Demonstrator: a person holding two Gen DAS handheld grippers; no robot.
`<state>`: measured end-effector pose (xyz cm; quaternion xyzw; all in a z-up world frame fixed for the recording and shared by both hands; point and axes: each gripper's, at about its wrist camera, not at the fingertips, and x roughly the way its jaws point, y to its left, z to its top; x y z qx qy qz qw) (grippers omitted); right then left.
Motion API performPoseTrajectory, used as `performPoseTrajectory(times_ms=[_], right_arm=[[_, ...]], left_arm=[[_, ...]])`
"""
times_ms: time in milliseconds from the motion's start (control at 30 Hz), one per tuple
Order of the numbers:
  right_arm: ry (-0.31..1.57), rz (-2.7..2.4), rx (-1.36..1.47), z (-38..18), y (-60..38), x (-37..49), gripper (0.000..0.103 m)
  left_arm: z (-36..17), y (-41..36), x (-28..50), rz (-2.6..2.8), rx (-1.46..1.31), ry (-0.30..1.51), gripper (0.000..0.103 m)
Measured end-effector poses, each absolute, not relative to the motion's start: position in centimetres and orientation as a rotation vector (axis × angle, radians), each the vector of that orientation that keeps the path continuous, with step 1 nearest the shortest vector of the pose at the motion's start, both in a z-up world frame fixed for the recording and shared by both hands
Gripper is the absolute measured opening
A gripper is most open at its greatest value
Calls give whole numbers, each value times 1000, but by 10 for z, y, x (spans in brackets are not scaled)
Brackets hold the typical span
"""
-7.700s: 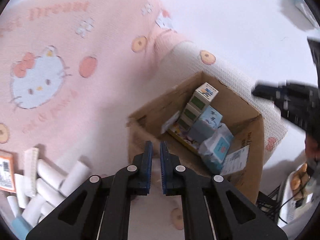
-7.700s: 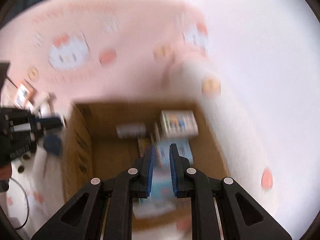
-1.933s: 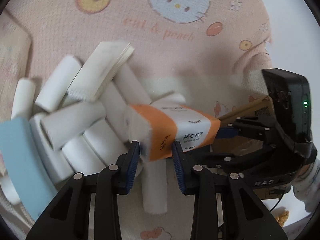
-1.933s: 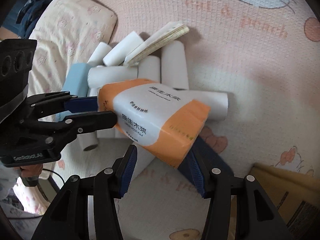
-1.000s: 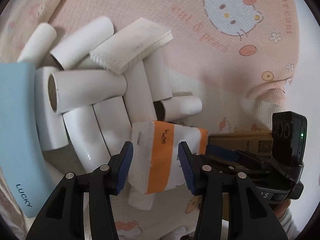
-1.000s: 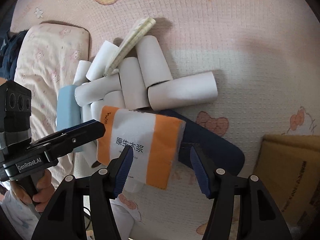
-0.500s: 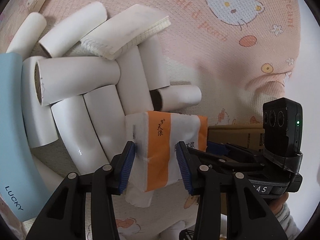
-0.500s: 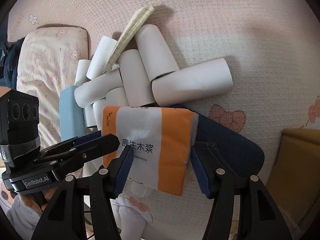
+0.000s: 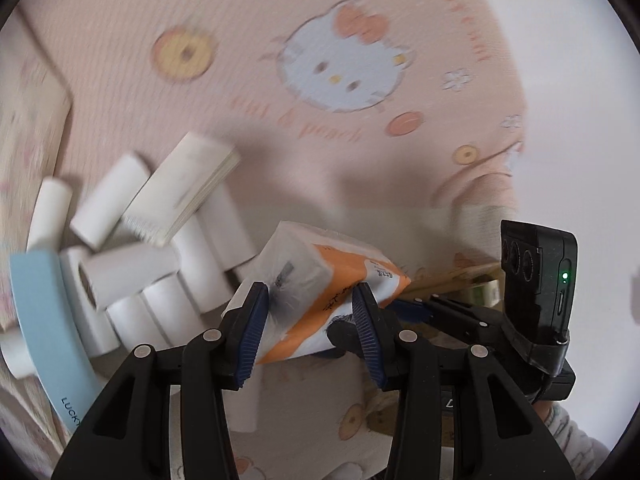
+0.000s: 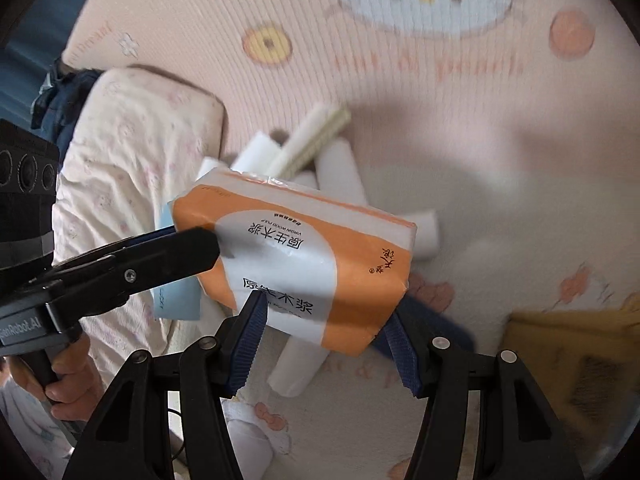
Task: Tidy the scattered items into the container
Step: 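Carry the tissue pack in both grippers toward the cardboard box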
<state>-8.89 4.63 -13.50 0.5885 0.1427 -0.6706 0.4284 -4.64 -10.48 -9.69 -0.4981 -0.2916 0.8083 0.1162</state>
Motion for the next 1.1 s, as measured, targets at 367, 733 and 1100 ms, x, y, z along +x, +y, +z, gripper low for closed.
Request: performPoseTrajectory(times_ms=[367,733,1100], right_arm=[[466,-1898,1171,-49,84,-93,57],[448,-2001,1113,-11,152,-108,57],[551,-2098,1203,-22,227,-131,57]], left_arm=[[-35,-43,-63,2408,-1339,-526,47],[-4,25,-79,2323,-1265,-396,47],[-9,114,-94,2176,-1211,-132,46]])
